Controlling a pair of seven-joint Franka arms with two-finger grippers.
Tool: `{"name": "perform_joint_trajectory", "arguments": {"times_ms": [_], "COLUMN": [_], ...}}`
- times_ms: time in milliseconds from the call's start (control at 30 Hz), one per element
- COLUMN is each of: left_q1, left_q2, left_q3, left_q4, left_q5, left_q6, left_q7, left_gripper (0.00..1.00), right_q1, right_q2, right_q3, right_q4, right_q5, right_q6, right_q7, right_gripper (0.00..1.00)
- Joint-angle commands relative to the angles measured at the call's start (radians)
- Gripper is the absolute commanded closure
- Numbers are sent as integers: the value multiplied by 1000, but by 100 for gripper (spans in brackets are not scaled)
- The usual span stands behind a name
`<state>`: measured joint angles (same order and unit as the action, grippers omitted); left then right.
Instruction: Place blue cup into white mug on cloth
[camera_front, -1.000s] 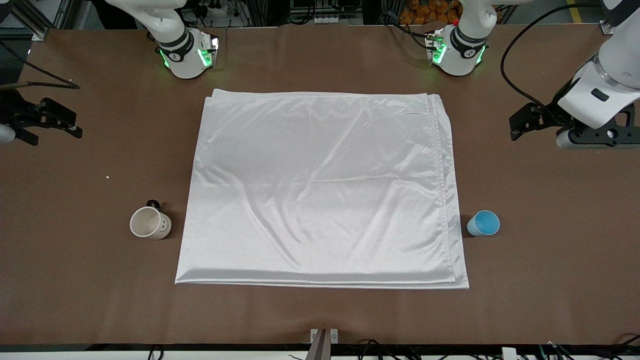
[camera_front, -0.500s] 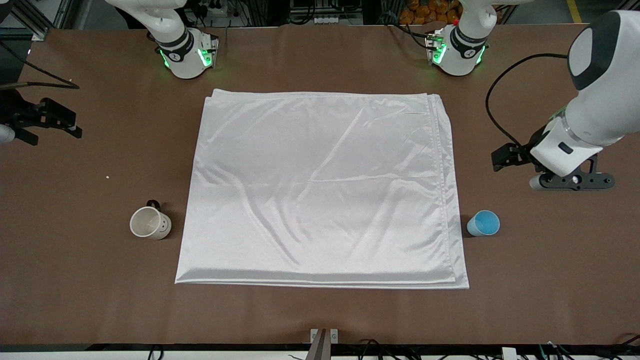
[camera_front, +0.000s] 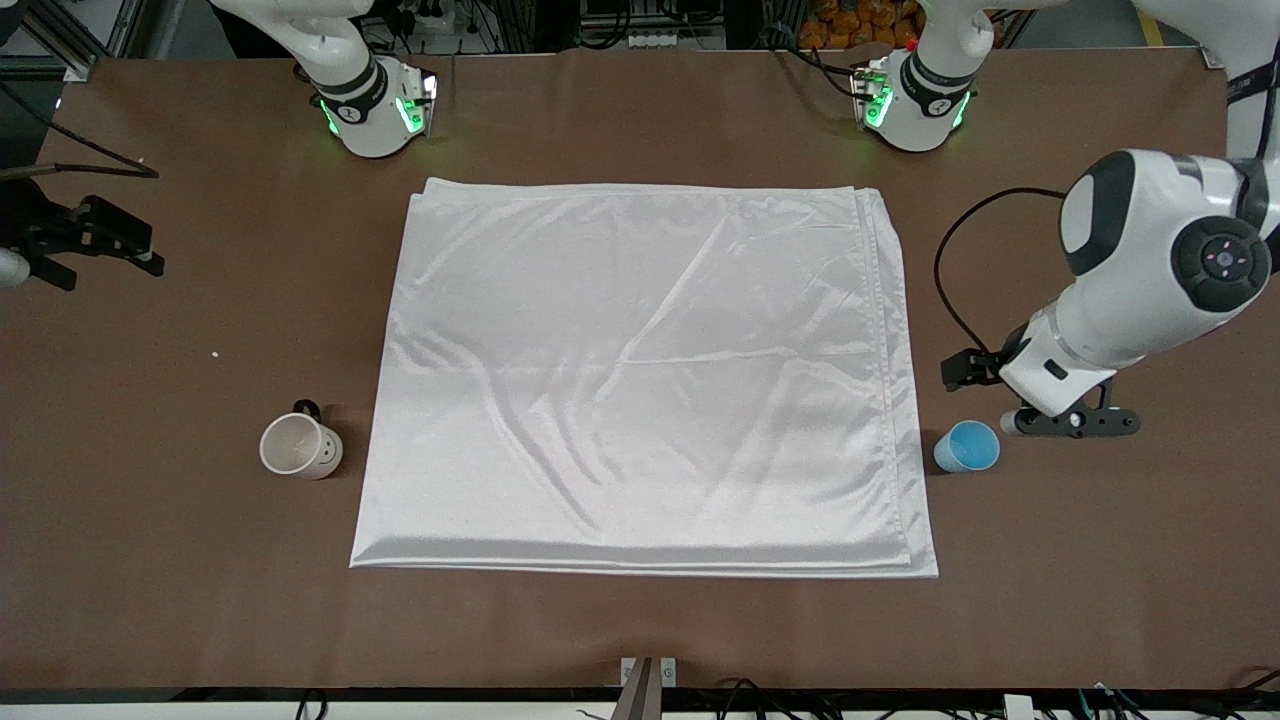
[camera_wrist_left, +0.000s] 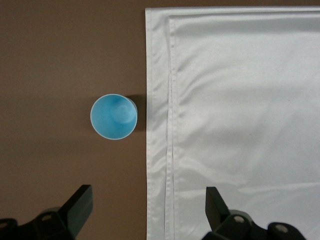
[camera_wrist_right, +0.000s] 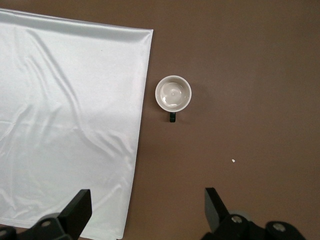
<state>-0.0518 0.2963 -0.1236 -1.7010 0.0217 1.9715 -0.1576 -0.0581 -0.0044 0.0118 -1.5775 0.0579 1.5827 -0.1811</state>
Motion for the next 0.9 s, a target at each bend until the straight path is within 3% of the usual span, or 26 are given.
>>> {"name": "perform_joint_trajectory", "arguments": {"times_ms": [0,500,867], "left_q1": [-2,-2,1], "left_q2": [41,113,159], "left_q3": [-1,1,4], "left_q4": [-41,-95,-101], "left_q5": [-2,23,27], "left_q6": [102,213,268], "left_q7": [-26,-30,-28], "left_gripper": [0,0,0], "right_q1": [-11,-11,-9], "right_q2": [-16,-8,-8], "right_q3": [0,-26,-24], "right_q4": [-21,-110,-358], "right_q5": [5,0,0], "right_q6": [-12,14,276], "right_q7": [5,-5,-6], "right_gripper": [0,0,0]}}
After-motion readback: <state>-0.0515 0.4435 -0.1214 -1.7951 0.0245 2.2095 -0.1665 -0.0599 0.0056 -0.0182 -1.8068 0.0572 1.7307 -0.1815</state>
